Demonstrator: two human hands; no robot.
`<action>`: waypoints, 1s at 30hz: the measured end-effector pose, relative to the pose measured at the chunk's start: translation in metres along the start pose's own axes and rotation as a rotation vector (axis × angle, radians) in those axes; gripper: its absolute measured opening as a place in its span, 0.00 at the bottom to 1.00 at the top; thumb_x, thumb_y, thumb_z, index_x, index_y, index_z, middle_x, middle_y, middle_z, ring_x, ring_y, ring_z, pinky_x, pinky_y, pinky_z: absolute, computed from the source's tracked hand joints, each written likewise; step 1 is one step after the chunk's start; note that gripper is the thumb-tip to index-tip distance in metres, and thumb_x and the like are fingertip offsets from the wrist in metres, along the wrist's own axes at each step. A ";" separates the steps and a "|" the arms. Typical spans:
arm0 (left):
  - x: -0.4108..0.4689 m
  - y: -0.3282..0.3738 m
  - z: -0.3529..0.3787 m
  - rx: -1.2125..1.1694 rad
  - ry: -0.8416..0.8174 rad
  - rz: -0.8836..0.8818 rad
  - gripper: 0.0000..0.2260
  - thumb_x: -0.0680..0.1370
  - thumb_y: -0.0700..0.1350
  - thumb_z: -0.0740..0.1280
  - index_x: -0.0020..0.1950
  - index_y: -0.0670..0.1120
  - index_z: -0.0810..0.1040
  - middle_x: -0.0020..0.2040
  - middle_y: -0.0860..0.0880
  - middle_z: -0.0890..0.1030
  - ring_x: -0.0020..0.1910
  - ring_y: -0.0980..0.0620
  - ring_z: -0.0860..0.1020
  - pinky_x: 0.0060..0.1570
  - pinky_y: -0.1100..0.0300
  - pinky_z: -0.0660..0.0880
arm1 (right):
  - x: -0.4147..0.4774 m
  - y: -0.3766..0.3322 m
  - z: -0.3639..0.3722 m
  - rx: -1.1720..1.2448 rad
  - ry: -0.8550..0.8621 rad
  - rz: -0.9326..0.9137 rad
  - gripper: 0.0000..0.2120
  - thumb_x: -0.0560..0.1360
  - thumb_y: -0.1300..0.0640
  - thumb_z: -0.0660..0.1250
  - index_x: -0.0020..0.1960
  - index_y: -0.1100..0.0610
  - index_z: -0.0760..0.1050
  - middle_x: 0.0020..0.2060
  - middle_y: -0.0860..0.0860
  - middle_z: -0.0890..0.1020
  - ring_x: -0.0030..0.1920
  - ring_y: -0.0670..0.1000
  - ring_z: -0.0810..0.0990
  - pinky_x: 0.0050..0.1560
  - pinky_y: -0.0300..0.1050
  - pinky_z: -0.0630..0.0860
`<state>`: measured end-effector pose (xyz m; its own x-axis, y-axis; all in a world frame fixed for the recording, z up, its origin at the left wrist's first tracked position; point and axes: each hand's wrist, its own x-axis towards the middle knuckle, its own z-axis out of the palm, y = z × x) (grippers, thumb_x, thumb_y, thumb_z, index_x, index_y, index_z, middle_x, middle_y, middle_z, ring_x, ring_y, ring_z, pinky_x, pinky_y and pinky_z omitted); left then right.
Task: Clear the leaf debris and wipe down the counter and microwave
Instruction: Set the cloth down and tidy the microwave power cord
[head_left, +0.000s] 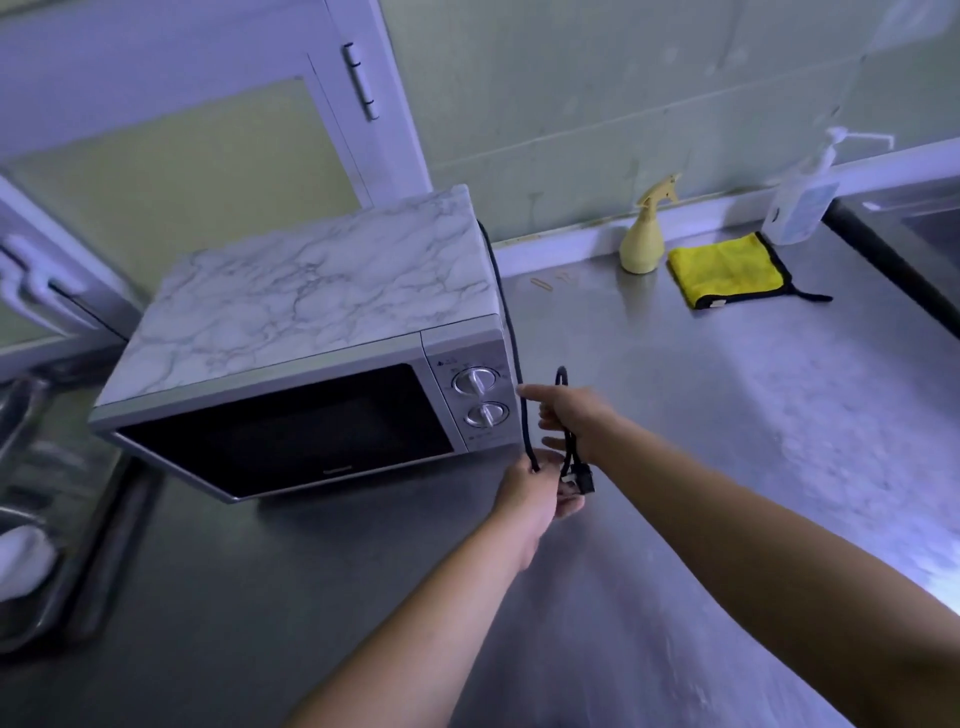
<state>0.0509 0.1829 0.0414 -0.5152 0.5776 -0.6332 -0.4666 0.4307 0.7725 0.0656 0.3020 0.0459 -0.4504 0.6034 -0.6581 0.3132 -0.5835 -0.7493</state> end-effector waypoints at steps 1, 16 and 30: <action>-0.001 0.000 -0.001 0.035 -0.025 -0.002 0.08 0.83 0.40 0.58 0.51 0.47 0.76 0.41 0.44 0.81 0.36 0.48 0.80 0.44 0.52 0.83 | -0.001 0.001 0.003 -0.008 -0.026 -0.007 0.21 0.66 0.51 0.81 0.50 0.61 0.77 0.42 0.55 0.78 0.43 0.54 0.77 0.43 0.50 0.79; 0.014 0.025 -0.016 0.258 -0.280 -0.049 0.34 0.61 0.60 0.78 0.63 0.50 0.74 0.56 0.52 0.81 0.55 0.53 0.79 0.53 0.55 0.79 | 0.008 -0.018 -0.018 0.281 -0.120 -0.090 0.15 0.69 0.74 0.51 0.37 0.68 0.76 0.34 0.60 0.81 0.41 0.59 0.81 0.48 0.49 0.82; 0.033 0.036 0.017 0.352 -0.387 0.036 0.10 0.71 0.45 0.75 0.50 0.44 0.82 0.43 0.49 0.82 0.42 0.50 0.83 0.39 0.46 0.83 | 0.006 -0.028 -0.030 -0.319 -0.111 -0.310 0.16 0.71 0.75 0.55 0.35 0.61 0.77 0.38 0.57 0.80 0.43 0.54 0.77 0.54 0.50 0.77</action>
<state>0.0293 0.2297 0.0489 -0.1924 0.7813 -0.5937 -0.1495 0.5746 0.8047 0.0792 0.3382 0.0612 -0.6452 0.6508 -0.4003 0.3833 -0.1775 -0.9064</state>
